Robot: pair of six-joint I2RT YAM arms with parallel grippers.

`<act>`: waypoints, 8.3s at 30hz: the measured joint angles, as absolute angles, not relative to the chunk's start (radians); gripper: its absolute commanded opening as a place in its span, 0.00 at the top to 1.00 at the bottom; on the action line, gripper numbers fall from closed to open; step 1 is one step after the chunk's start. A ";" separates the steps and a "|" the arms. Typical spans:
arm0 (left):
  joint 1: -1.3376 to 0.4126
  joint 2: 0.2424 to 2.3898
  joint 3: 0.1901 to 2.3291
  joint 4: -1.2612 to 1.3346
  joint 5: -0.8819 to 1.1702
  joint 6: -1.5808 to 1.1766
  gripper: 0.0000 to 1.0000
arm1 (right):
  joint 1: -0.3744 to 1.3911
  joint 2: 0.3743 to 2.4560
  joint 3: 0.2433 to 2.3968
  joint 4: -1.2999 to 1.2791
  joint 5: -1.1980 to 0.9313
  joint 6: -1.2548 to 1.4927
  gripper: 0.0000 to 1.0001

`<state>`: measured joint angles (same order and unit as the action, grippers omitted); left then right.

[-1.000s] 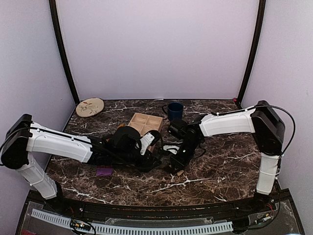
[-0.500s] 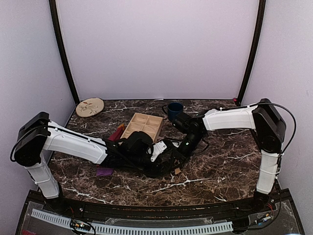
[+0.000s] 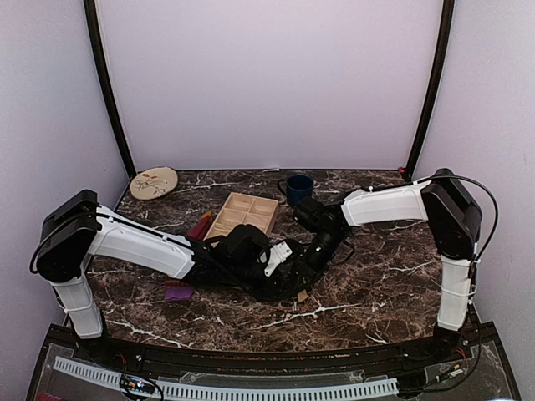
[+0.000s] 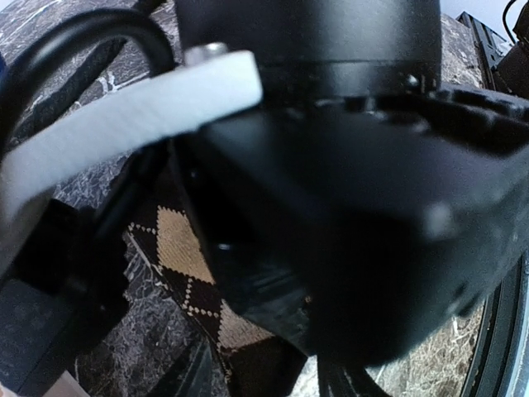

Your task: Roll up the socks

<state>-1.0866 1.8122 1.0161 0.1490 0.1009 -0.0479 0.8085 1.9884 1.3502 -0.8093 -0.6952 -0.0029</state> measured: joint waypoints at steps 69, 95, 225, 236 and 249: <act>-0.950 1.923 1.171 -0.129 0.332 -0.242 1.00 | 0.916 1.647 0.960 -0.428 -0.084 0.270 0.62; -0.859 2.047 1.354 -0.358 0.598 -0.309 1.00 | 1.304 1.522 0.818 -0.289 0.413 0.348 0.60; -1.148 1.635 0.923 0.069 0.104 -0.119 0.59 | 0.840 1.836 1.018 -0.509 -0.670 0.119 1.00; -1.181 1.636 0.876 0.102 0.029 0.038 0.54 | 0.830 1.847 1.032 -0.551 -0.710 0.118 1.00; -1.200 1.667 0.874 0.159 0.045 0.223 0.53 | 0.824 1.871 1.050 -0.572 -0.738 0.117 1.00</act>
